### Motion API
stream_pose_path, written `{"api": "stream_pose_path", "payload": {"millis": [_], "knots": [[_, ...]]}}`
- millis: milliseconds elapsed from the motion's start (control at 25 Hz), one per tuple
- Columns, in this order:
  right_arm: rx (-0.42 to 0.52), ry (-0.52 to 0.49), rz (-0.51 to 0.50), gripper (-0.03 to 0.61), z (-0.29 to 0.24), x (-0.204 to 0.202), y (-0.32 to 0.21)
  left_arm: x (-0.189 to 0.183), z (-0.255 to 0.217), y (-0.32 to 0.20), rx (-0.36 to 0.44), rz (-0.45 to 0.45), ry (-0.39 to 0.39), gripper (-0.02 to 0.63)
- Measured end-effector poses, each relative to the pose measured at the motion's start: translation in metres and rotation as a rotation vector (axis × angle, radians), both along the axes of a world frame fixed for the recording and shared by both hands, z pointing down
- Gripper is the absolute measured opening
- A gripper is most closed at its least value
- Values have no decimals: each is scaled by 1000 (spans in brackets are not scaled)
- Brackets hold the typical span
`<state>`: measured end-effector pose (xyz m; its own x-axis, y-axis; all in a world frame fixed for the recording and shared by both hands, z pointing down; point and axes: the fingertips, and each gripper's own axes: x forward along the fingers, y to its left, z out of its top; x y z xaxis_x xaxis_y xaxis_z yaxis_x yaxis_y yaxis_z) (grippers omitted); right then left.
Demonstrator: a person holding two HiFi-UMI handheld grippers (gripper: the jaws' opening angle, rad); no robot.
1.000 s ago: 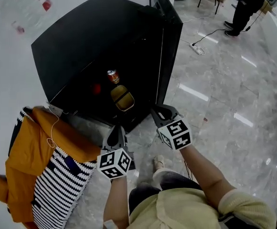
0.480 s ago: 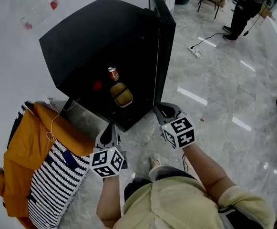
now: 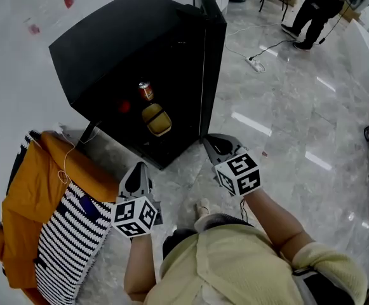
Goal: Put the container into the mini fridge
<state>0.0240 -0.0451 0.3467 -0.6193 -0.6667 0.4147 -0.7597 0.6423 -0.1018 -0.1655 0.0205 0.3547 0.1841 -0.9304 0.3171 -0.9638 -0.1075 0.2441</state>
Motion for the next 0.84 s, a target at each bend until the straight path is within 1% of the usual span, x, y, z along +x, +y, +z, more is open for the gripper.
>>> {"api": "stream_pose_path", "payload": {"millis": [200,480,840], "knots": [[-18,-10,0,29,1,4,4,1,3,8,-13,10,0,23],[-33,-19,-7,28,6,1,2,2,6,1,-14,15,-8,23],[-44,-15,-17,29,12,-4,-5,2,16,-2,-39,3,25,23]]}}
